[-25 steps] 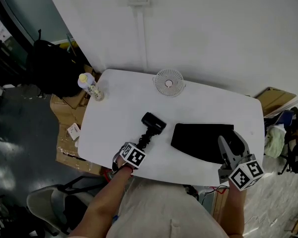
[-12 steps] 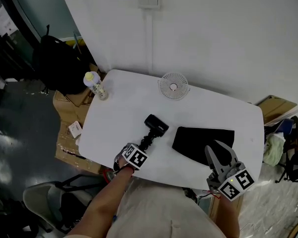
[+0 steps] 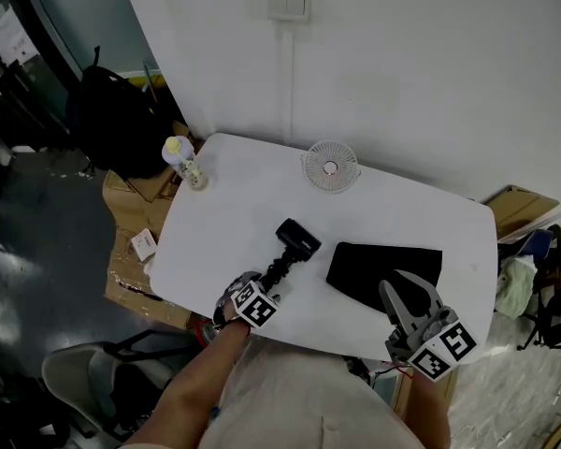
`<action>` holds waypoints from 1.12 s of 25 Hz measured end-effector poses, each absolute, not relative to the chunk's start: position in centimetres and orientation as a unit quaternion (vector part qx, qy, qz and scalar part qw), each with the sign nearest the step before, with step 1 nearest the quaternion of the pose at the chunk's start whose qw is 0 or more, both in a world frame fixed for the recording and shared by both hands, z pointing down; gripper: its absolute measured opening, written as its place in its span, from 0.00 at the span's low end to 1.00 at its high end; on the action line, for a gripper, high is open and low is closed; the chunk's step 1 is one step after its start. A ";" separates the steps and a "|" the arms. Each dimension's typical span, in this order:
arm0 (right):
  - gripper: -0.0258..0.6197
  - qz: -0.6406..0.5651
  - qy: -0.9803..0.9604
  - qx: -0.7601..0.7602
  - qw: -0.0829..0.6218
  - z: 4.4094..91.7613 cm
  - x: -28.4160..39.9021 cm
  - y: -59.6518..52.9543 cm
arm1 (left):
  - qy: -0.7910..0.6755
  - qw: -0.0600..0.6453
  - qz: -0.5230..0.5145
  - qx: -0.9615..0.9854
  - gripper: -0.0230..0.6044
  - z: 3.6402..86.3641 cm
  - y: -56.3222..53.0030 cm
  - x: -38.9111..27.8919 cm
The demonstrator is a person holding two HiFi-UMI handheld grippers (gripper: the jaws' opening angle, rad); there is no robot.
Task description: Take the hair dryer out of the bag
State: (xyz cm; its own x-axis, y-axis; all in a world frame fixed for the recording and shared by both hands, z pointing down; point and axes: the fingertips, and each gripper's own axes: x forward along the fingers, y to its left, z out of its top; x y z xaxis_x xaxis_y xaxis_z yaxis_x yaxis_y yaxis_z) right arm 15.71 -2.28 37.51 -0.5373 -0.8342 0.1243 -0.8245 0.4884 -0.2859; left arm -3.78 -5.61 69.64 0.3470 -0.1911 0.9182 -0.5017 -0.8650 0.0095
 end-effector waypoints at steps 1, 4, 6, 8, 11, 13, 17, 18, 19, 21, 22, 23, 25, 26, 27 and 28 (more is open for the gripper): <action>0.15 -0.158 0.863 -0.480 0.016 37.5 15.6 -2.3 | -0.212 0.146 0.526 0.811 0.52 69.6 -5.5 -3.7; 0.15 -0.160 0.863 -0.479 0.015 37.7 15.5 -2.4 | -0.212 0.138 0.511 0.822 0.55 69.3 -5.3 -3.7; 0.15 -0.161 0.863 -0.479 0.016 37.7 15.5 -2.5 | -0.215 0.120 0.504 0.828 0.57 68.8 -5.6 -3.8; 0.15 -0.161 0.863 -0.479 0.016 37.7 15.3 -2.6 | -0.221 0.108 0.498 0.832 0.58 68.3 -6.0 -4.1; 0.15 -0.163 0.865 -0.475 0.014 38.0 14.9 -2.6 | -0.233 0.108 0.473 0.843 0.59 66.8 -6.3 -4.4; 0.15 -0.165 0.865 -0.473 0.012 38.3 14.6 -2.7 | -0.243 0.108 0.444 0.855 0.59 65.2 -6.4 -4.3; 0.15 -0.171 0.866 -0.469 0.013 38.7 13.9 -2.8 | -0.267 0.116 0.356 0.888 0.59 60.6 -6.3 -3.4; 0.15 -0.173 0.866 -0.468 0.013 38.8 13.7 -2.7 | -0.269 0.118 0.333 0.896 0.59 59.4 -6.1 -3.0; 0.15 -0.174 0.867 -0.467 0.012 39.0 13.5 -2.7 | -0.269 0.119 0.315 0.902 0.59 58.3 -5.9 -2.6; 0.15 -0.176 0.869 -0.463 0.011 39.3 13.0 -2.6 | -0.264 0.114 0.291 0.913 0.59 56.5 -5.3 -1.9; 0.15 -0.176 0.870 -0.461 0.011 39.3 12.8 -2.5 | -0.260 0.110 0.282 0.917 0.59 55.8 -5.0 -1.5; 0.15 -0.176 0.871 -0.459 0.011 39.4 12.5 -2.5 | -0.256 0.107 0.272 0.921 0.59 55.0 -4.8 -1.1; 0.14 -0.174 0.873 -0.455 0.009 39.3 12.0 -2.4 | -0.247 0.107 0.247 0.931 0.59 53.3 -4.4 -0.4; 0.14 -0.172 0.875 -0.453 0.007 39.3 11.7 -2.3 | -0.242 0.108 0.232 0.936 0.59 52.4 -4.1 0.0; 0.13 -0.170 0.876 -0.452 0.005 39.3 11.4 -2.1 | -0.237 0.110 0.217 0.940 0.58 51.5 -3.9 0.3; 0.13 -0.169 0.877 -0.450 0.004 39.3 11.2 -2.0 | -0.232 0.112 0.204 0.945 0.58 50.6 -3.6 0.6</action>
State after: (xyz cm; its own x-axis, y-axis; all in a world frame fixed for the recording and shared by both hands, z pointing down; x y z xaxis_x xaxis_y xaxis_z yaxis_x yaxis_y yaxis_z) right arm 11.18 -2.01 39.34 -0.5950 -0.7907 0.1443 -0.7878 0.5381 -0.2997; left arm 0.60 -3.58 50.62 0.8094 -0.3926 0.4367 -0.4839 -0.8672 0.1172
